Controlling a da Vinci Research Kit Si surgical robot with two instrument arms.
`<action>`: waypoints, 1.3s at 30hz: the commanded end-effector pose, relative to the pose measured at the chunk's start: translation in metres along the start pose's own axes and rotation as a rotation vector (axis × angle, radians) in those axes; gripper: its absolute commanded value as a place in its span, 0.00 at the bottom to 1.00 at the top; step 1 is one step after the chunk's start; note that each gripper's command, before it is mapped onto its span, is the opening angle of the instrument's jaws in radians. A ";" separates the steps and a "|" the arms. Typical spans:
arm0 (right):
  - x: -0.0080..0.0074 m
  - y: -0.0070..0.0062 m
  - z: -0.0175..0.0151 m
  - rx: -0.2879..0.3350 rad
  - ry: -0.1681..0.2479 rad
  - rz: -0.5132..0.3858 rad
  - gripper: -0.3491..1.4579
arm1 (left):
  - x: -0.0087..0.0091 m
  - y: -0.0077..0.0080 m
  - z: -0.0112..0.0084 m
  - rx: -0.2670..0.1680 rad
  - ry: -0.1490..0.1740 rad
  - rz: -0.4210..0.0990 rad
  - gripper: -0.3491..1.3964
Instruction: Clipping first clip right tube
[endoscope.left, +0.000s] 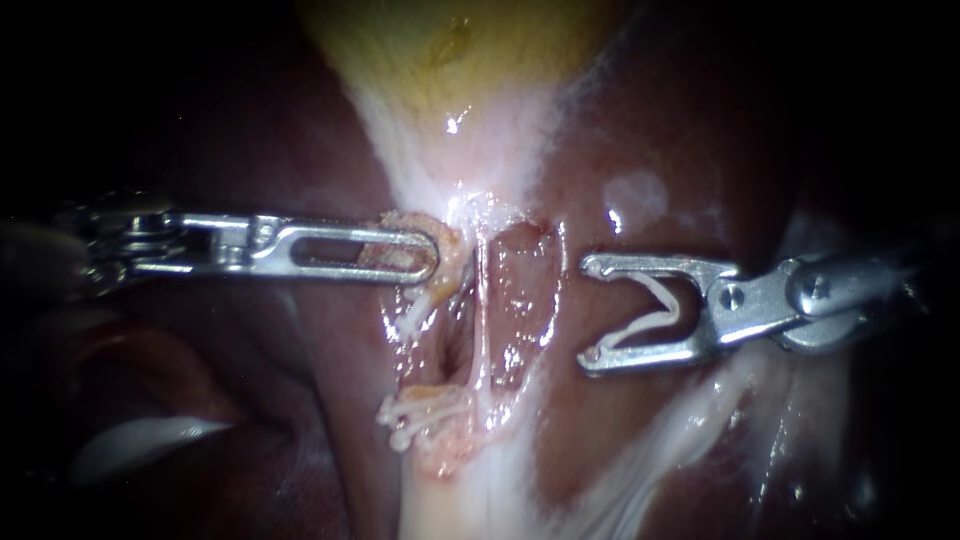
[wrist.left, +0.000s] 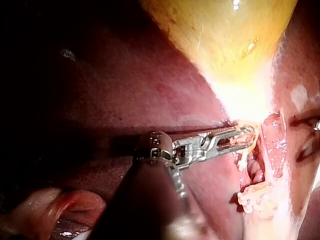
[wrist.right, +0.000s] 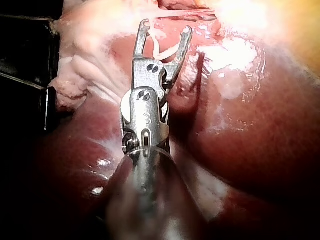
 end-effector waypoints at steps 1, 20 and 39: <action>0.0000 0.0000 0.0000 0.000 0.000 0.000 0.47 | 0.0000 0.0000 -0.0001 0.000 0.000 0.000 0.00; -0.0001 -0.0002 0.0002 0.003 0.001 -0.001 0.47 | -0.0038 -0.0029 -0.0087 -0.039 -0.040 0.036 0.00; -0.0026 -0.0005 0.0062 -0.001 0.004 0.111 0.47 | -0.0035 -0.0046 -0.0094 -0.049 -0.059 0.032 0.00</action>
